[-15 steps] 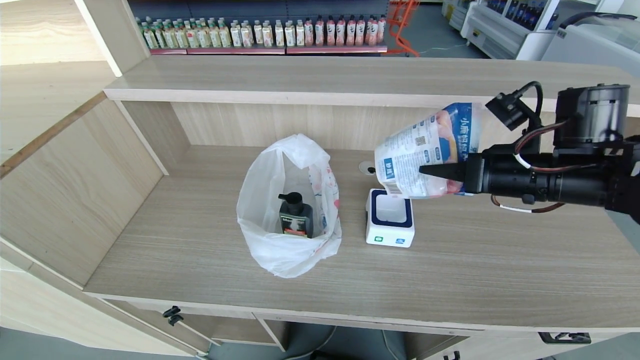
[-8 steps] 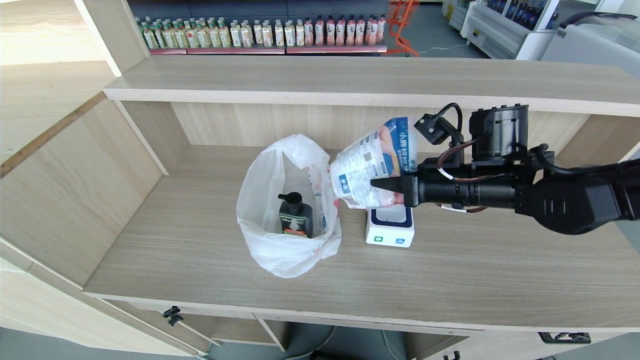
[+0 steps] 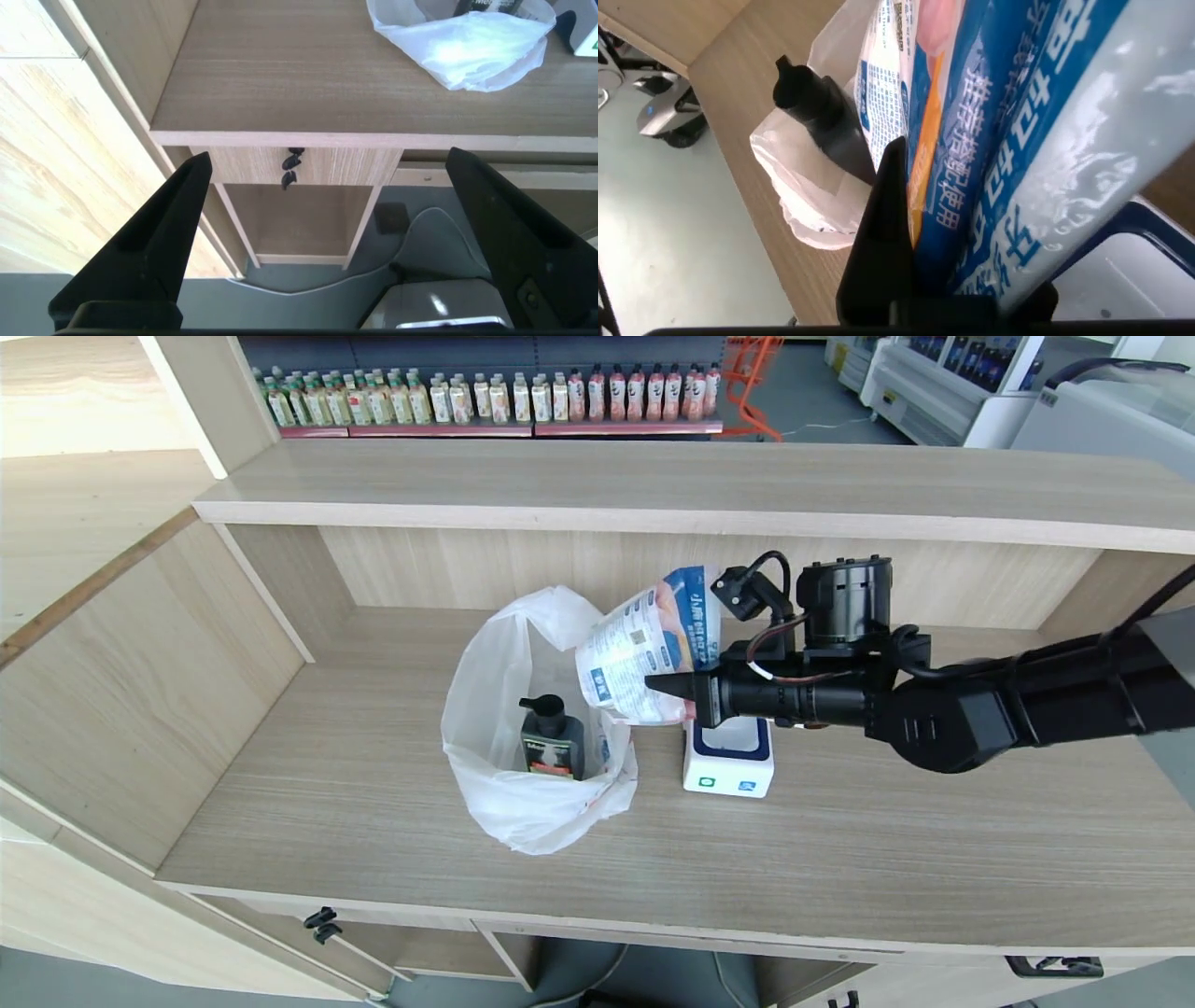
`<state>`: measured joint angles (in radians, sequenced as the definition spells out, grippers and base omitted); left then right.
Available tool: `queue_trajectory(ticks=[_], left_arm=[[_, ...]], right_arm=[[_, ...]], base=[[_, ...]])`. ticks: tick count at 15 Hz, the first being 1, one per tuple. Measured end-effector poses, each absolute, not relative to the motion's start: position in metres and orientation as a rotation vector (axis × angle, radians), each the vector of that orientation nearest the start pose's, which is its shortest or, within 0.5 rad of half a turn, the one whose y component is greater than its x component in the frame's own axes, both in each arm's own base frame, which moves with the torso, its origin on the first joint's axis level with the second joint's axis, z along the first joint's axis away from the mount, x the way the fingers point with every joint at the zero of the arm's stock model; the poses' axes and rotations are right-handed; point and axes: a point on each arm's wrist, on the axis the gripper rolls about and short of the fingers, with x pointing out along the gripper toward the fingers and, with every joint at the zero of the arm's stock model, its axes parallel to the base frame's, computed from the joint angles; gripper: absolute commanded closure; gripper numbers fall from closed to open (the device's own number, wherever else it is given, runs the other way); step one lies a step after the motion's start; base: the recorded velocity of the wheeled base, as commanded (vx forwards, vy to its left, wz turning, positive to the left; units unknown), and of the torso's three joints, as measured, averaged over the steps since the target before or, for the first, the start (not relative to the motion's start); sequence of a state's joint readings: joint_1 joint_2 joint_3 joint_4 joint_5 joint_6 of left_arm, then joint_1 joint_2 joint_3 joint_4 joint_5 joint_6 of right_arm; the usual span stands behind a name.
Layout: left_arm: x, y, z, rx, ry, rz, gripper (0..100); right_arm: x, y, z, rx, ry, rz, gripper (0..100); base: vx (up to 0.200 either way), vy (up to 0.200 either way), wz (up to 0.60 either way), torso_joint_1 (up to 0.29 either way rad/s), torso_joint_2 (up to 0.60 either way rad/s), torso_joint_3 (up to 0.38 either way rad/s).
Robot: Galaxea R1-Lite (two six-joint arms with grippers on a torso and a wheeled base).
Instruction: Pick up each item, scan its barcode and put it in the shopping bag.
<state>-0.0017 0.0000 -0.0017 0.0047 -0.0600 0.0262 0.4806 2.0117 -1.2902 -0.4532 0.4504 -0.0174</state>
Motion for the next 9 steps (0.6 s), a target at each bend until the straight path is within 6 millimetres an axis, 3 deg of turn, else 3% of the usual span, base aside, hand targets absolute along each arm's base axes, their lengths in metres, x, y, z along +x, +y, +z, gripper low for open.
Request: queue_trajectory(ticks=[9], left_arm=[[-0.023, -0.001, 0.075, 0.026, 0.002, -0.062, 0]], right_arm=[[0.384, 0.228, 0.165, -0.027, 0.263, 0.961, 100]], base=[[0.000, 0.000, 0.00, 0.000, 0.00, 0.000]])
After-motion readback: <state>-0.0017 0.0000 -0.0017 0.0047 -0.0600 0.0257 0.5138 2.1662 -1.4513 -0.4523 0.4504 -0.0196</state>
